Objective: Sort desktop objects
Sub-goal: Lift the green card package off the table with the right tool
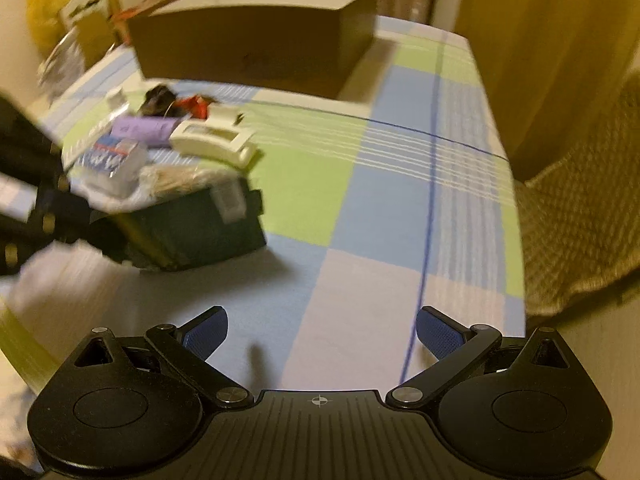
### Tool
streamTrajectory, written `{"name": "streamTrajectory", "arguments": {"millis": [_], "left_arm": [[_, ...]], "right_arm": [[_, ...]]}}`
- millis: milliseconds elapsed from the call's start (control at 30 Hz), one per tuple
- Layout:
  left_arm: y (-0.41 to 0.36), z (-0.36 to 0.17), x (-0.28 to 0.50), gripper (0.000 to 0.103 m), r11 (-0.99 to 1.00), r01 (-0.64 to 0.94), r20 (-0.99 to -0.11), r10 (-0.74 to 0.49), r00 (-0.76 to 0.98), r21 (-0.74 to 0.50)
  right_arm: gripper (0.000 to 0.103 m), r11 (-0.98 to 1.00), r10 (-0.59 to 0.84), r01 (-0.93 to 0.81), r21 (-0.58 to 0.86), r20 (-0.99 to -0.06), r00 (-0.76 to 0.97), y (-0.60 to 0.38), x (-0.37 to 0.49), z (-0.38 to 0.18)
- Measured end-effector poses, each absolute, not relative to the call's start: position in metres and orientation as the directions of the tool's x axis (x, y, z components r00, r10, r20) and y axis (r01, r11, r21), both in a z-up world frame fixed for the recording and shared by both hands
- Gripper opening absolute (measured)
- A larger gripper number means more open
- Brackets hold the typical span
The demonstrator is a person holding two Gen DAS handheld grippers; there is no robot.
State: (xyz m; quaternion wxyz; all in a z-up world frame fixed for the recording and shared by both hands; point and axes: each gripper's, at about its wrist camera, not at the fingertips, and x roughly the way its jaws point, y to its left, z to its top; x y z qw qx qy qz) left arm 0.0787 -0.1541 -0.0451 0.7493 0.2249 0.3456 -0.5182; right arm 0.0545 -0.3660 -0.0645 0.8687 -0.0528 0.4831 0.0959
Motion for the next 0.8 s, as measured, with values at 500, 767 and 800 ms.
{"name": "streamTrajectory", "arguments": {"millis": [500, 767, 800], "left_arm": [[-0.130, -0.055, 0.052, 0.025, 0.414, 0.905, -0.776, -0.602, 0.188, -0.102], [-0.102, -0.053, 0.058, 0.029, 0.558, 0.826, -0.791, -0.541, 0.287, -0.082], [-0.098, -0.053, 0.059, 0.029, 0.576, 0.813, -0.792, -0.532, 0.298, -0.081]], "right_arm": [[0.103, 0.971, -0.051, -0.162, -0.174, -0.818, 0.573, -0.360, 0.025, -0.059], [0.086, 0.969, 0.068, -0.234, -0.085, -0.814, 0.577, -0.327, 0.033, -0.068], [0.070, 0.967, 0.083, -0.243, -0.074, -0.812, 0.577, -0.323, 0.034, -0.069]]}}
